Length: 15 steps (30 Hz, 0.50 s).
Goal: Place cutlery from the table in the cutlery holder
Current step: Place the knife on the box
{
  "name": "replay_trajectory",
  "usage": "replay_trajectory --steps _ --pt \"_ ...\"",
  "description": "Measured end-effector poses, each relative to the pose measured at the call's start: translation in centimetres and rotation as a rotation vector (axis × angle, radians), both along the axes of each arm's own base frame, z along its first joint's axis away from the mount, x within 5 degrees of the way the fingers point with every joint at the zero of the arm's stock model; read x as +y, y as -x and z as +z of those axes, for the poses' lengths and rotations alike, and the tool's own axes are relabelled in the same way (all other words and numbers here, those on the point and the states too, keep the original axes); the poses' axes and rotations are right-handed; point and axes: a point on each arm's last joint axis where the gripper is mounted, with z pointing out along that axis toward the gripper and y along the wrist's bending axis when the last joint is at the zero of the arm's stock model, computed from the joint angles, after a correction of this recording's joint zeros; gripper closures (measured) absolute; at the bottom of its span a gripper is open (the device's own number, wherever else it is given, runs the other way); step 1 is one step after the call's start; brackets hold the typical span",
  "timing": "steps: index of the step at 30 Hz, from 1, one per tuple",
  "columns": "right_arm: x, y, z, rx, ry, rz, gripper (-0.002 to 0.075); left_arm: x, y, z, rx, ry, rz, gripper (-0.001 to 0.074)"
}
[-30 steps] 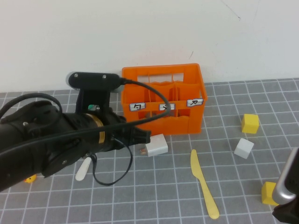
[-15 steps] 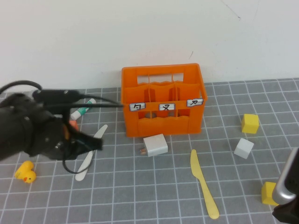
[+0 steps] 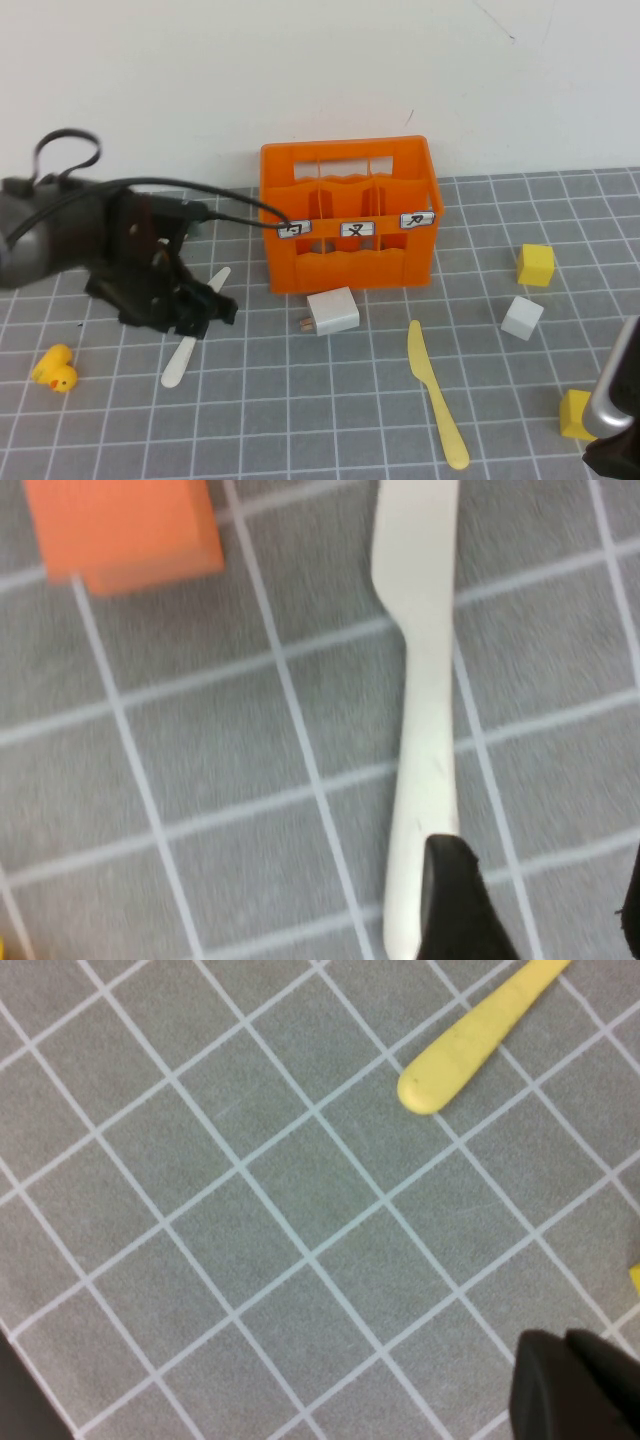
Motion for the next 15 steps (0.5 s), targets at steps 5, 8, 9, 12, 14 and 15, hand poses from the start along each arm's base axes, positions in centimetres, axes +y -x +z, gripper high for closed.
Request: replay_trajectory --steps 5,8,9,12,14,15 --pt "0.0 0.0 0.0 0.000 0.000 0.000 0.0729 -0.5 -2.6 -1.9 0.072 -0.056 -0.034 0.0406" --pt "0.0 0.0 0.0 0.002 0.000 0.001 0.0729 -0.6 -3.5 -3.6 0.114 -0.090 -0.052 0.0406" --pt "0.0 0.0 0.0 0.002 0.000 0.001 0.0729 -0.7 -3.6 -4.0 0.130 -0.096 -0.054 0.0406" --pt "0.0 0.0 0.0 0.003 0.001 0.001 0.0729 -0.7 -3.8 -4.7 0.152 -0.103 -0.054 0.0406" --pt "0.0 0.0 0.0 0.002 0.001 0.003 0.0729 -0.7 -3.8 -4.8 0.157 -0.104 -0.054 0.0406" --pt "0.0 0.0 0.0 0.002 0.001 0.003 0.0729 -0.7 -3.8 -4.9 0.159 -0.105 -0.054 0.0406"
